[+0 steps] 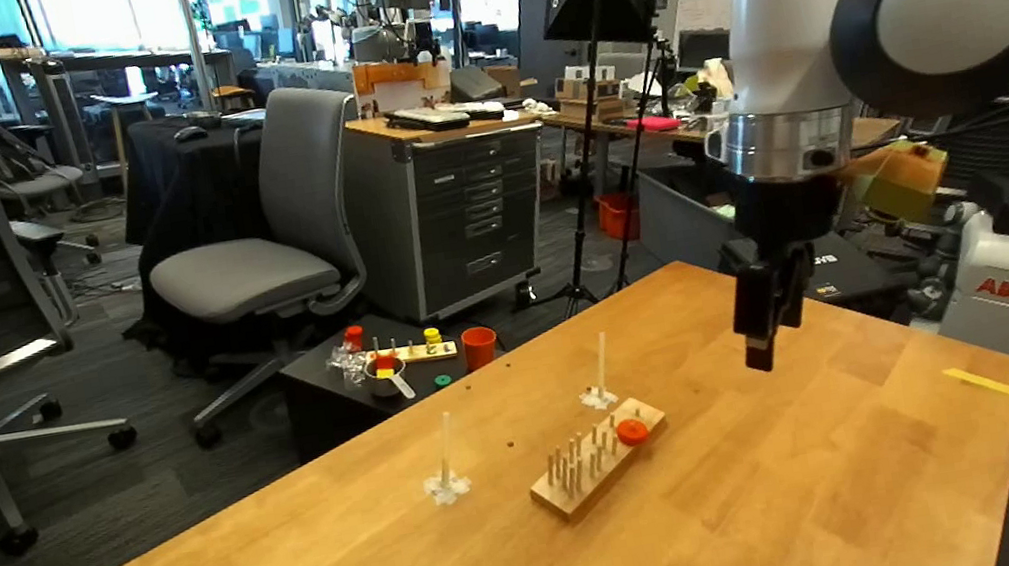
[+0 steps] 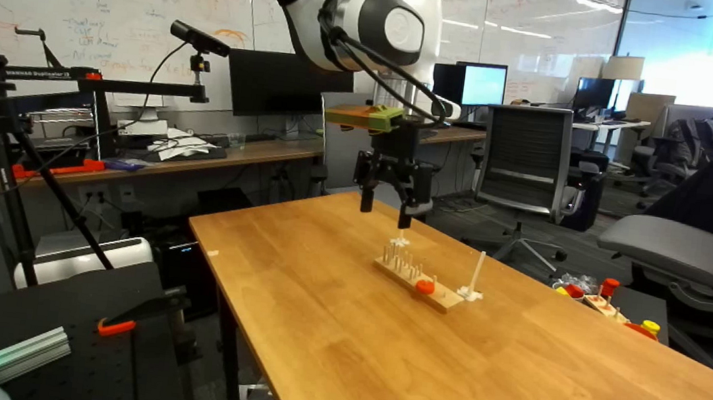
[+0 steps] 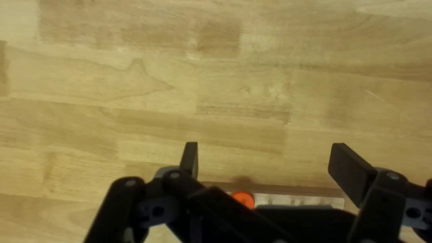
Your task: Pick up the orange object and put on the wood board
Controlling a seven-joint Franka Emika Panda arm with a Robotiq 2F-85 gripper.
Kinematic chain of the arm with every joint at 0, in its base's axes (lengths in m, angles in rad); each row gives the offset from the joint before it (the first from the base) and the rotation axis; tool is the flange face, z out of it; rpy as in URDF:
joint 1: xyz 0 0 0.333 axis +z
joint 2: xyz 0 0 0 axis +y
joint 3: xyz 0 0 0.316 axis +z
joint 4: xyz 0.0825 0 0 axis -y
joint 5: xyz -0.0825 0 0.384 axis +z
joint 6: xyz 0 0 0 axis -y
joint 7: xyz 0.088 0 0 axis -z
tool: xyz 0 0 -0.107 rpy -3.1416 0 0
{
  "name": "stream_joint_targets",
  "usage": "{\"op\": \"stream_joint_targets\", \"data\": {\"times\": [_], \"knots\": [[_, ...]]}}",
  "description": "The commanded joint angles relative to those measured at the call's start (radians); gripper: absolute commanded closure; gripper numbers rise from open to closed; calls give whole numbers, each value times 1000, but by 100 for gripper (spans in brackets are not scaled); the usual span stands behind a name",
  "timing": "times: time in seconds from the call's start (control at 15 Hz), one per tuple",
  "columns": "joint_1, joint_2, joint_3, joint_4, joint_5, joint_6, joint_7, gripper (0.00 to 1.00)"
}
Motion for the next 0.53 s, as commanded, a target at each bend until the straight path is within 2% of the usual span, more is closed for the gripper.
{"op": "stream_joint_targets", "data": {"times": [0.0,0.47], "knots": [[-26,-160,13,-164,-17,-17,-10,0],[-55,-267,18,-259,7,-52,-59,0]]}}
